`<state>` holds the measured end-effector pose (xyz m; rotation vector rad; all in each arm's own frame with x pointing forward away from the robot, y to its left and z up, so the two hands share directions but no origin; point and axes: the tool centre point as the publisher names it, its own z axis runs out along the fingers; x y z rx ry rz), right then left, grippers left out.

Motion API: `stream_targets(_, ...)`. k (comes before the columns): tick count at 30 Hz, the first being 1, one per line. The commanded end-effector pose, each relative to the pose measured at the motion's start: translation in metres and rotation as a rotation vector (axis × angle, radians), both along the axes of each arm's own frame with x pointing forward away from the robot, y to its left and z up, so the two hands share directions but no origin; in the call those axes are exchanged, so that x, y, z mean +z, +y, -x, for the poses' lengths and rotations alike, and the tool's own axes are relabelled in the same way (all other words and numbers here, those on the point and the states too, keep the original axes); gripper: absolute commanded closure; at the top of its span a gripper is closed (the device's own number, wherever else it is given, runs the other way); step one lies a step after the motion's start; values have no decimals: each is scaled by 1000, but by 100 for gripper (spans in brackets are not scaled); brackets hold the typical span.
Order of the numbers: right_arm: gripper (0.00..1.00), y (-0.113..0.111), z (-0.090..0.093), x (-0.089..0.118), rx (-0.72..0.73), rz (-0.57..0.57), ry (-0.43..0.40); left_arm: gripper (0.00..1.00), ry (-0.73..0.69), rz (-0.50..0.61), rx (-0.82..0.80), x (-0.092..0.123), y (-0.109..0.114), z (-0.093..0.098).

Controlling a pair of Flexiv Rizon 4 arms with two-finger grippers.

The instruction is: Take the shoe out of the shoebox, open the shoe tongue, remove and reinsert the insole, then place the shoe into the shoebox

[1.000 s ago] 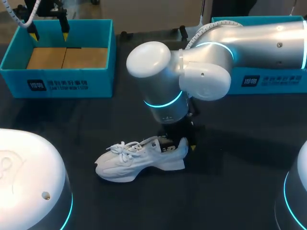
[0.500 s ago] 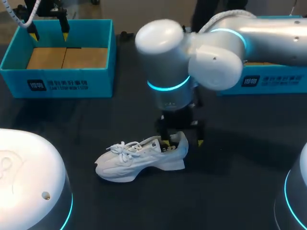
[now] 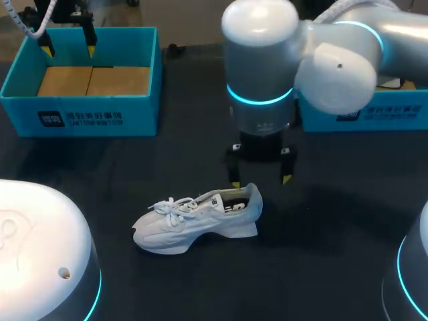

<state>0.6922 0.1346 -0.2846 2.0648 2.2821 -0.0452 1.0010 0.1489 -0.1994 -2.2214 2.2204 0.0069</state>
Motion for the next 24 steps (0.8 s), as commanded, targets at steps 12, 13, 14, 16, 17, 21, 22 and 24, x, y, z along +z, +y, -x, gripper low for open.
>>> stream_targets(12,0,-20,-12,1,584,-456,-8,0,-1,2,0,-1,0,0)
stream_targets(13,0,-20,-12,1,584,-456,-8,0,-1,2,0,-1,0,0)
stream_targets(14,0,-20,-12,1,584,-456,-8,0,-1,2,0,-1,0,0)
stream_targets(16,0,-20,-12,1,584,-456,-8,0,-1,2,0,-1,0,0)
stream_targets(17,0,-20,-12,1,584,-456,-8,0,-1,2,0,-1,0,0)
stream_targets(21,0,-20,-12,1,584,-456,-8,0,-1,2,0,-1,0,0)
stream_targets(22,0,-20,-12,1,584,-456,-8,0,-1,2,0,-1,0,0)
stream_targets(24,0,-26,-13,2,579,-455,-8,0,-1,2,0,-1,0,0)
